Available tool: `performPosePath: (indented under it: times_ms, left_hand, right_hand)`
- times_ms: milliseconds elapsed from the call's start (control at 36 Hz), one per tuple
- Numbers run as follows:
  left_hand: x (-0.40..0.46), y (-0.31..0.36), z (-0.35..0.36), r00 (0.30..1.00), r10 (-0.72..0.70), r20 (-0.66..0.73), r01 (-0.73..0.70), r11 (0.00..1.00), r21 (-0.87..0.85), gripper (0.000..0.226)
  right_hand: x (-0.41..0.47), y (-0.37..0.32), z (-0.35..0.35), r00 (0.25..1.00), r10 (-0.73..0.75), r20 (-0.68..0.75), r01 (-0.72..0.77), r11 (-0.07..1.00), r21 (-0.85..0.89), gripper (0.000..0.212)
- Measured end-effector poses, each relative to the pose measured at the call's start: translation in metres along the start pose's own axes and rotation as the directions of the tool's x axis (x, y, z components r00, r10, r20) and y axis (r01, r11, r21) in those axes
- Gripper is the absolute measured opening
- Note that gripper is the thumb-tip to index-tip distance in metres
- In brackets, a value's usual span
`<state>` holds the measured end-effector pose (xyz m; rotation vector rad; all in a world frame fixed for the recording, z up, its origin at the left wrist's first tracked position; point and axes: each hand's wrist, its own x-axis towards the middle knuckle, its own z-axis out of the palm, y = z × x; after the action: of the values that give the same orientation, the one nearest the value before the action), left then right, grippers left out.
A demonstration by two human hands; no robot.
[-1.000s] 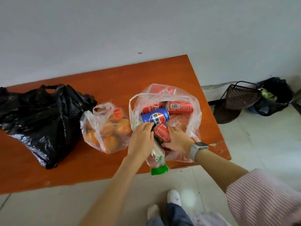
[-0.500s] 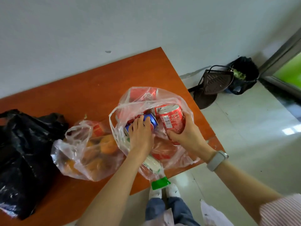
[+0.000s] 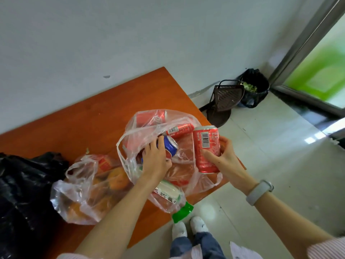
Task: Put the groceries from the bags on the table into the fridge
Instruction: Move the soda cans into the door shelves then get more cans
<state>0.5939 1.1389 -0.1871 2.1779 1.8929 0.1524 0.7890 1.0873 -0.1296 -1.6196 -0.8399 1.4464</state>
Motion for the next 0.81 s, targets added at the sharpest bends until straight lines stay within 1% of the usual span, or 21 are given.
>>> performPosePath:
  times_ms: [56,139,222,306,389,417,500,583,667,722,778,806]
  left_hand:
    - [-0.005,0.009,-0.012,0.997,0.064,-0.048,-0.071,0.982,-0.177,0.086]
    - [-0.014,0.028,-0.038,0.989,0.114,-0.091,-0.142,0.893,-0.427,0.086]
    - [-0.018,0.04,-0.058,0.995,0.09,-0.044,-0.097,0.766,-0.636,0.081]
    - [-0.02,0.044,-0.064,0.999,0.048,-0.003,-0.032,0.613,-0.79,0.077]
    - [-0.024,0.046,-0.06,0.998,0.032,0.053,0.028,0.523,-0.852,0.075]
    - [-0.026,0.048,-0.059,0.997,0.033,0.071,0.046,0.483,-0.874,0.07]
    - [-0.033,0.052,-0.054,0.989,0.023,0.144,0.129,0.318,-0.939,0.05]
    - [-0.04,0.064,-0.049,0.966,0.054,0.251,0.237,0.19,-0.953,0.037]
    - [-0.05,0.087,-0.048,0.947,0.126,0.295,0.284,0.098,-0.954,0.019]
    - [-0.059,0.107,-0.048,0.933,0.18,0.312,0.306,0.063,-0.95,0.014]
    - [-0.067,0.127,-0.045,0.915,0.236,0.326,0.31,0.104,-0.945,0.022]
    - [-0.071,0.138,-0.045,0.904,0.264,0.337,0.312,0.133,-0.941,0.022]
  right_hand:
    - [-0.004,-0.004,-0.003,0.999,0.013,-0.034,-0.013,1.0,0.01,0.06]
    - [-0.009,-0.009,-0.012,0.998,0.05,-0.031,-0.049,0.999,0.024,0.061]
    - [-0.015,-0.015,-0.023,0.997,0.074,-0.003,-0.074,0.997,0.022,0.061]
    - [-0.024,-0.018,-0.033,0.999,0.048,-0.006,-0.048,0.999,-0.006,0.061]
    - [-0.036,-0.021,-0.039,0.995,-0.022,-0.101,0.014,0.997,-0.078,0.059]
    - [-0.041,-0.021,-0.043,0.988,-0.055,-0.144,0.038,0.993,-0.114,0.059]
    - [-0.055,-0.019,-0.052,0.968,-0.128,-0.214,0.085,0.976,-0.201,0.06]
    - [-0.074,-0.014,-0.064,0.943,-0.162,-0.29,0.114,0.977,-0.178,0.062]
    - [-0.097,-0.007,-0.077,0.921,-0.177,-0.347,0.148,0.983,-0.108,0.064]
    - [-0.114,-0.001,-0.09,0.896,-0.188,-0.402,0.173,0.982,-0.073,0.062]
    - [-0.134,0.003,-0.107,0.87,-0.196,-0.452,0.194,0.98,-0.051,0.059]
    - [-0.144,0.005,-0.117,0.861,-0.197,-0.47,0.201,0.979,-0.043,0.059]
